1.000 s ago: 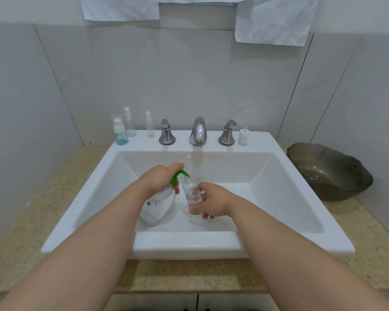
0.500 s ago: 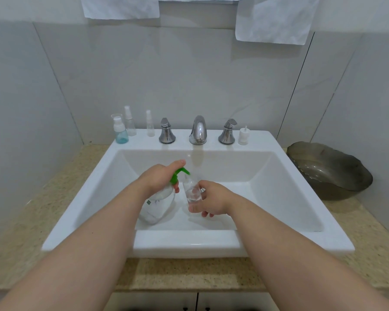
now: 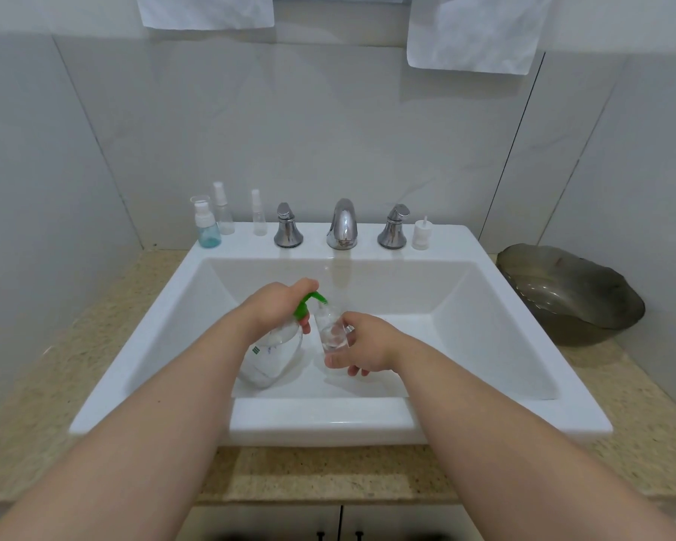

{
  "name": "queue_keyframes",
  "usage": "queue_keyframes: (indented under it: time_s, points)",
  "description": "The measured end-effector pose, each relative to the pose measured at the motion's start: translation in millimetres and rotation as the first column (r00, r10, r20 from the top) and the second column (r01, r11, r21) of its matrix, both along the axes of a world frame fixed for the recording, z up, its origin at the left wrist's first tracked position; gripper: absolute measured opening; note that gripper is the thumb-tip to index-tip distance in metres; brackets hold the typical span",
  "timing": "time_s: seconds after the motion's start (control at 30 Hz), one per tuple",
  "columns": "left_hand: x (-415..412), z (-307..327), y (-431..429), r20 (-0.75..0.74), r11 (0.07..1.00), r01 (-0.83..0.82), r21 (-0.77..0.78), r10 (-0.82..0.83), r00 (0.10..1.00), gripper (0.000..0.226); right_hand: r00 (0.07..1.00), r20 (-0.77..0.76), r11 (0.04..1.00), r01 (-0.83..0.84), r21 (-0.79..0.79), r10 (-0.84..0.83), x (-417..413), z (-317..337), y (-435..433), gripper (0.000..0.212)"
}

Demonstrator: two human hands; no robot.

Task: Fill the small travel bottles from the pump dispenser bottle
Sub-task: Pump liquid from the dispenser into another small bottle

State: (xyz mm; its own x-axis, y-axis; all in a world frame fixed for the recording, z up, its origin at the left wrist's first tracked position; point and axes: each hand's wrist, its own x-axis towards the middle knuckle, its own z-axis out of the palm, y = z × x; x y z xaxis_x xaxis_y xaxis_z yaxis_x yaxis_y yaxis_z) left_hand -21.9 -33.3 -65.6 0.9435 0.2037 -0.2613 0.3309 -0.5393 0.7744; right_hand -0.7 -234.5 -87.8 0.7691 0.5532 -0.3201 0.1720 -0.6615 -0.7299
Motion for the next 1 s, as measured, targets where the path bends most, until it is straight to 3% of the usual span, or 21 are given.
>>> queue_keyframes:
  time_s: [0.27,0.67,1.0]
  points:
    - [-1.3,1.4,0.3,0.013,0.999,0.025,-0.028,-0.024,1.000,0.064,1.000,-0.006,1.000,-0.008,-0.015,0.008,-1.6,0.6,-0.4,0.050]
    - [-3.5,-2.9,4.6,0.038,0.999,-0.046,-0.003,0.046,0.998,0.094,1.000,-0.006,1.000,-0.005,-0.009,0.005,-2.2,2.5,-0.5,0.050]
    - [-2.5,-0.6,2.0,0.019,0.999,-0.024,-0.040,0.025,1.000,0.073,1.000,-0.010,1.000,0.003,0.007,-0.003,-3.4,5.1,-1.2,0.051]
